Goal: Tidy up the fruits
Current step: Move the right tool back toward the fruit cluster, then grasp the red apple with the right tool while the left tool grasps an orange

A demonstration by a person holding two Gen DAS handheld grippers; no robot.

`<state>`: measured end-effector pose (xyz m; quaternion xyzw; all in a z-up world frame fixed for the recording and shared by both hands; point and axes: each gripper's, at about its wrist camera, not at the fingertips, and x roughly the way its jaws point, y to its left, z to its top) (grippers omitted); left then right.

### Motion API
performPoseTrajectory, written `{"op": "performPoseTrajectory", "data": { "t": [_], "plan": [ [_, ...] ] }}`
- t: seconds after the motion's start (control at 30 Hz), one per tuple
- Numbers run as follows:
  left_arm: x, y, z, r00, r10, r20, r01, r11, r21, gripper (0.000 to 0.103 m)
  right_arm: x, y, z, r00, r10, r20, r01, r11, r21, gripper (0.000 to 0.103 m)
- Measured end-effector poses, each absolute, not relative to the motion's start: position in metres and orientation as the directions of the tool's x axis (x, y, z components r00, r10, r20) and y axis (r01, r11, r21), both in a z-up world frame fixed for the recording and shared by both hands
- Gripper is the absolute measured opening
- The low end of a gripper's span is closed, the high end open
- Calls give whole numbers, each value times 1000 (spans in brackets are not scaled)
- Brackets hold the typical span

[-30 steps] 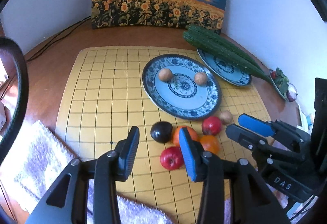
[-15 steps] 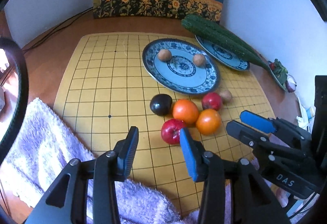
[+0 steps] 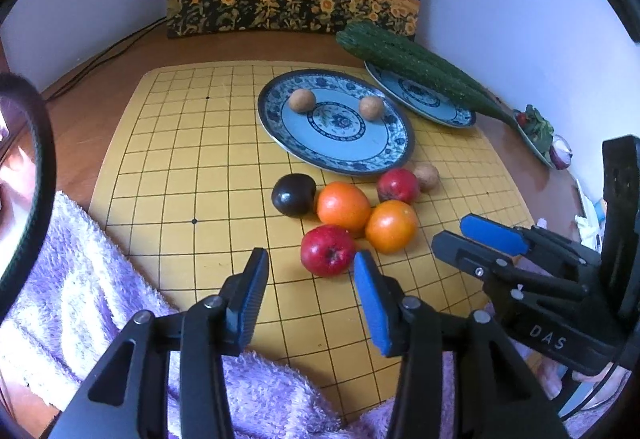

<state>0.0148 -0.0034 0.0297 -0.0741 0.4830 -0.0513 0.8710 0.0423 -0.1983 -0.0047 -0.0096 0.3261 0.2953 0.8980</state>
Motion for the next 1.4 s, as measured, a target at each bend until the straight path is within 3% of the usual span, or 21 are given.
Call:
{"op": "performPoseTrajectory", "data": {
  "t": [1.0,1.13,1.4],
  "plan": [
    [28,-18,15,541,-150,-828,41,988,-152,47,40,-205,-11,604,520,-604,-519,832,196,44],
    [29,-14,15,538,-164,-827,45,985,-166,35,41,-207,-14,603,518,-607,-508,836,210,44],
    [24,1,22,556,-181,-811,20,979,-205,33,41,-202,-17,600,516,-612,-512,835,202,44]
  ]
}}
